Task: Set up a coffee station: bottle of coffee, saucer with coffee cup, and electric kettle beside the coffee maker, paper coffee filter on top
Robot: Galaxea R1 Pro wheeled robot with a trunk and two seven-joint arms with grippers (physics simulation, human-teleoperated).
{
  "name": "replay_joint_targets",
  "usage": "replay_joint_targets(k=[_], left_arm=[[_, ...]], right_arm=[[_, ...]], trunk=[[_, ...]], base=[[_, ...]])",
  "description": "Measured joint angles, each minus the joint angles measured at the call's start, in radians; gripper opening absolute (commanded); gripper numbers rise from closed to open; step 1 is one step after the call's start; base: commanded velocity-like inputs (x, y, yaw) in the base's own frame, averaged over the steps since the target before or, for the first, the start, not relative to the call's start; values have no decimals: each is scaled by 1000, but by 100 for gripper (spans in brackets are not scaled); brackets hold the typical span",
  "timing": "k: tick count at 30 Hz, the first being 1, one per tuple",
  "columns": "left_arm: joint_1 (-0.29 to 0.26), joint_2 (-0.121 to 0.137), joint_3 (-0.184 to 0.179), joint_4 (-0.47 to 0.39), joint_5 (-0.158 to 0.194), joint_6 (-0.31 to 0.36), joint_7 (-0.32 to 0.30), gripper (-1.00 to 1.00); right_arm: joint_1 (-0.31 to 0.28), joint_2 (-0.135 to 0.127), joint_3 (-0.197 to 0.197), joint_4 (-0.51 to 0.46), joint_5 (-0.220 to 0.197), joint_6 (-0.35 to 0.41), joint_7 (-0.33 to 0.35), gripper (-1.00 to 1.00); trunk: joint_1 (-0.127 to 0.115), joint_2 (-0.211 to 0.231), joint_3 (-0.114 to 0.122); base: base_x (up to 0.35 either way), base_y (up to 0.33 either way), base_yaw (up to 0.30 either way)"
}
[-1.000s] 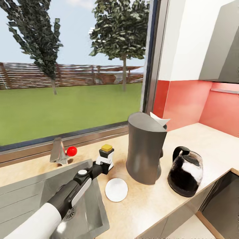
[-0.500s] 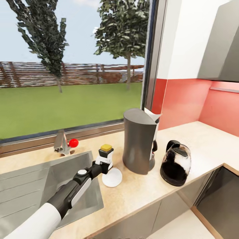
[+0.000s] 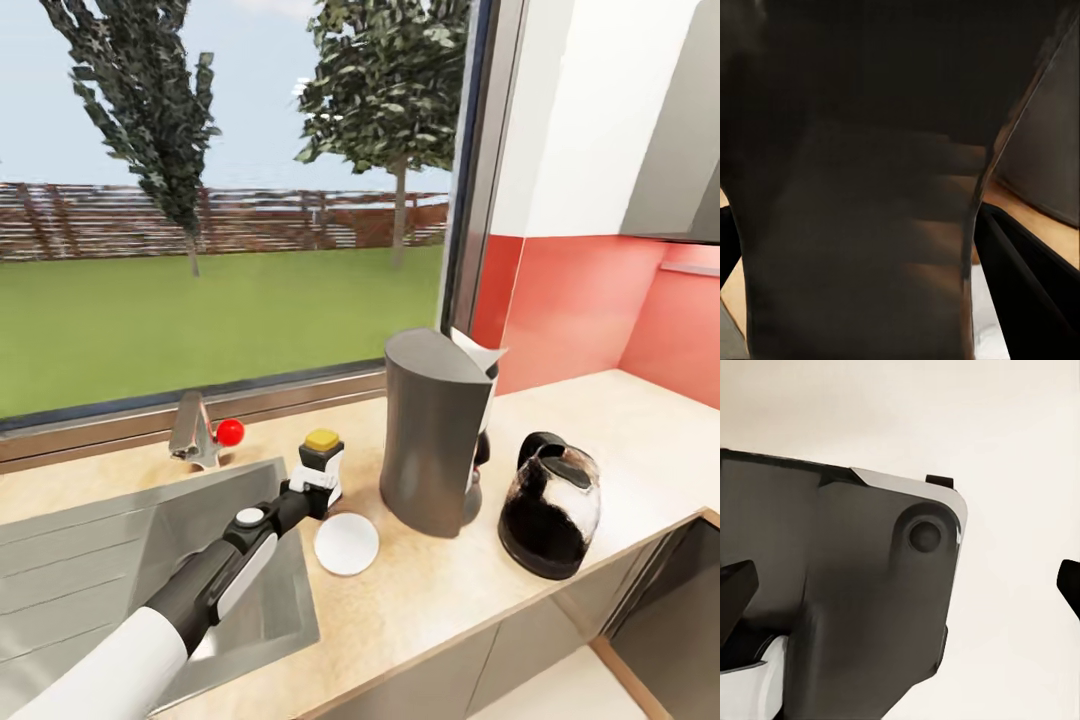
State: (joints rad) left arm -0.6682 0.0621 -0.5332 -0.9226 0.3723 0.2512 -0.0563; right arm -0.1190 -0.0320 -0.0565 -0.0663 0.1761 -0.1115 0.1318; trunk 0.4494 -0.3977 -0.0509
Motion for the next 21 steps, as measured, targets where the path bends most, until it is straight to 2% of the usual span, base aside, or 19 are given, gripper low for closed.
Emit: replay_joint_targets(k=[8,12,13,21], left_arm=[[-1,-3,-5,0,0,-16,0,-100],[0,-3,-5,1,-16,-16,0,-100],[0,-3,-4,1,-28,-17,0,-100],[6,-5,-2,1,-34,-18,0,-100]], right_arm=[[0,-2,0,1,1,1,0,100],[0,-2,0,1,1,1,0,100],[0,-2,0,1,1,1,0,100],[0,-2,0,1,1,1,0,100]], trunk=[[0,0,-2],[0,0,-2],[0,0,-2],[0,0,-4]], base=[[114,0,26],[26,0,1],[22,0,0],[149,-73,69]])
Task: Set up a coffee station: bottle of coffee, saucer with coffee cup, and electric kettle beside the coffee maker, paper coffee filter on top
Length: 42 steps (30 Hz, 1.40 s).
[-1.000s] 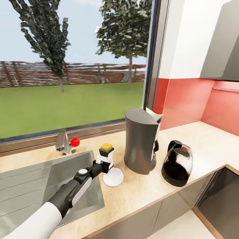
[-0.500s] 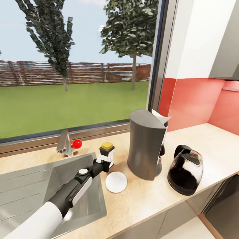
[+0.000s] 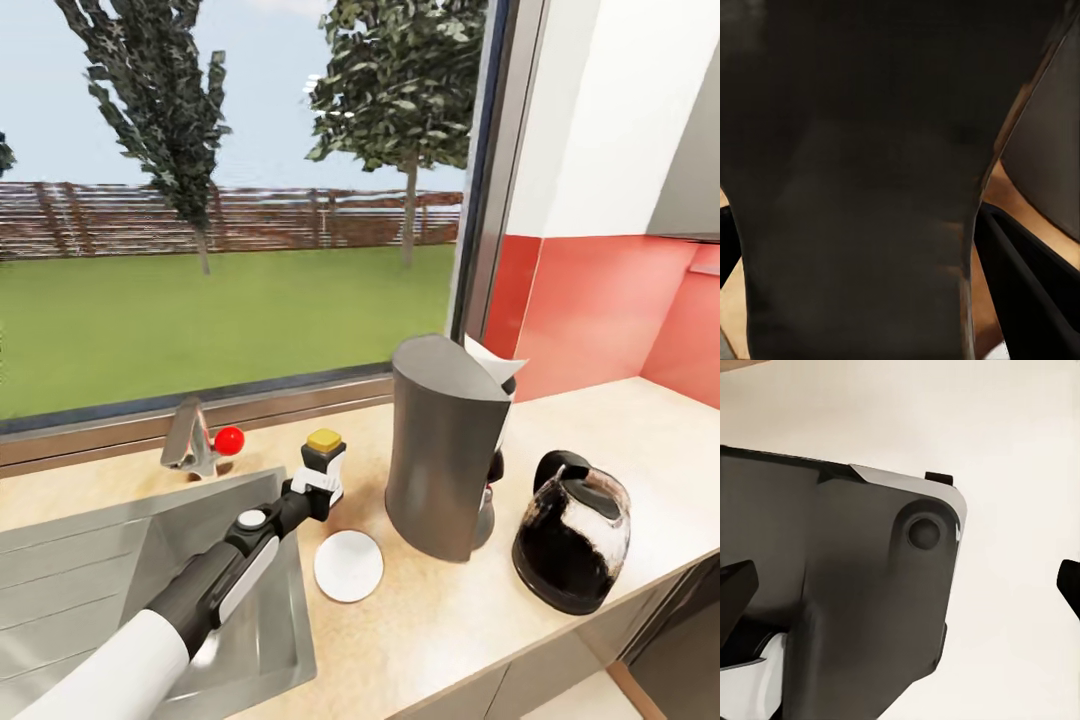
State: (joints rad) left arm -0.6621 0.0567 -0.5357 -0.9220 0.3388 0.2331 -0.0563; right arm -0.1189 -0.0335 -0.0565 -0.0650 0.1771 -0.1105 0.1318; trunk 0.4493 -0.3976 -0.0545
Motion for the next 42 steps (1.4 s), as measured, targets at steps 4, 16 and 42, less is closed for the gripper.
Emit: replay_joint_targets(k=[4,16,42], left_arm=[[3,-9,1,0,0,0,0,-100],[4,-13,-1,0,1,0,0,-100],[5,-26,-64,0,-36,-114,-1,-100]], right_arm=[[0,-3,0,0,1,-1,1,100],[0,-9,1,0,2,-1,0,100],[0,-11,1,1,3,0,3,100]], trunk=[[0,0,0],[0,0,0],[27,-49,-32]], base=[[16,-8,10],[111,-54,0],[1,0,0]])
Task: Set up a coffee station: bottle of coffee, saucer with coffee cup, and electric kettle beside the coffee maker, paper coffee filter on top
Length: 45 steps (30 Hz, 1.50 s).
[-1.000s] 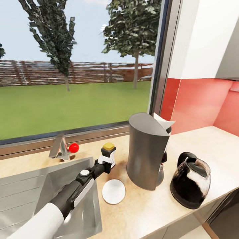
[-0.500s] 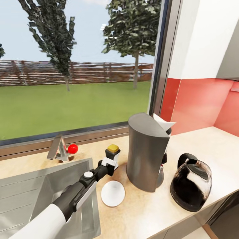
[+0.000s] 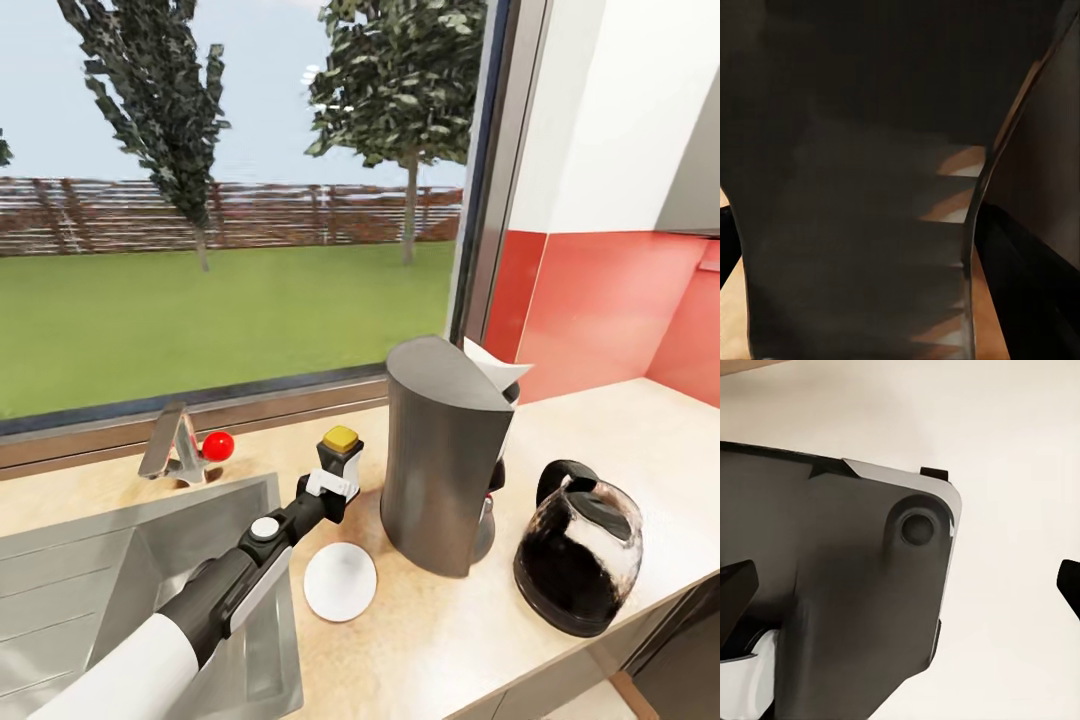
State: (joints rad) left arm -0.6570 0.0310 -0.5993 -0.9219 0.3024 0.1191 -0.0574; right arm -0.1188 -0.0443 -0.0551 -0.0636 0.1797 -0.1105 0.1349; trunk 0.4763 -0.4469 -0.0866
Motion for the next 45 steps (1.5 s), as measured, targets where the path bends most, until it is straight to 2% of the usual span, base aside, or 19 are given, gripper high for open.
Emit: replay_joint_targets(k=[6,13,28,29,34,38,45], left_arm=[[0,-1,0,1,1,-10,2,-100],[4,-20,-2,7,0,-11,2,-100],[5,-20,0,17,2,-14,2,-100],[5,-20,0,17,3,-14,2,100],[5,-20,3,17,9,-20,1,100],[5,-20,4,22,9,-81,0,100],[4,-20,7,42,9,-95,1,100]], right_arm=[[0,0,0,0,0,0,0,100],[0,0,0,0,0,0,0,100],[0,0,1,-1,2,2,-1,100],[0,0,1,-1,2,2,-1,100],[0,-1,1,-1,2,2,-1,100],[0,-2,1,-1,2,2,-2,100],[0,-2,1,-1,2,2,-2,100]], trunk=[[23,-42,-26],[23,-42,-27],[23,-42,-27],[23,-42,-27],[23,-42,-27],[23,-42,-27],[23,-42,-27]], base=[[0,0,0],[0,0,0],[0,0,0],[0,0,0],[0,0,0],[0,0,0],[0,0,0]])
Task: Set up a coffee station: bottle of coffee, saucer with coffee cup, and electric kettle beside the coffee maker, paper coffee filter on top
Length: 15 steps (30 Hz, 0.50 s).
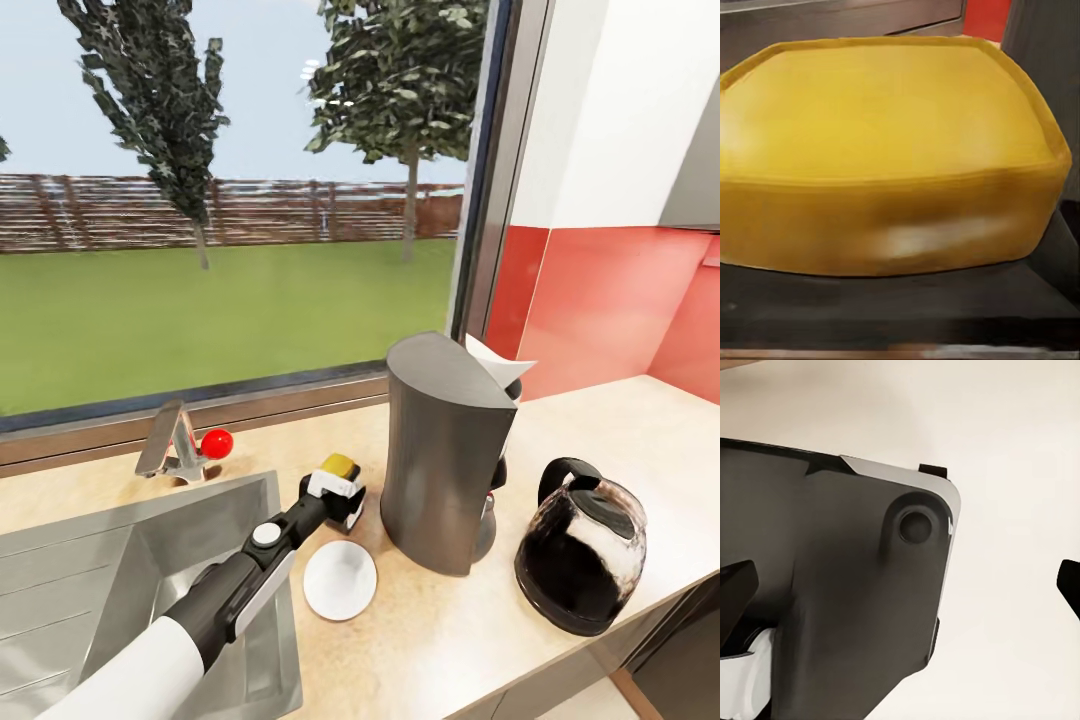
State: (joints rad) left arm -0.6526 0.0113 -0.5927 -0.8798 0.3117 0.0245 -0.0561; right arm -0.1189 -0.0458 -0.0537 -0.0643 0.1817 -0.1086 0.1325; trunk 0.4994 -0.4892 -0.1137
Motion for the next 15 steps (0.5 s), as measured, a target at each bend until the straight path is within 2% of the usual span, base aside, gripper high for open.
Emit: replay_joint_targets(k=[15], left_arm=[[0,0,0,2,2,-2,0,100]], right_arm=[[0,0,0,1,0,0,0,100]], trunk=[[0,0,0]], base=[[0,0,0]])
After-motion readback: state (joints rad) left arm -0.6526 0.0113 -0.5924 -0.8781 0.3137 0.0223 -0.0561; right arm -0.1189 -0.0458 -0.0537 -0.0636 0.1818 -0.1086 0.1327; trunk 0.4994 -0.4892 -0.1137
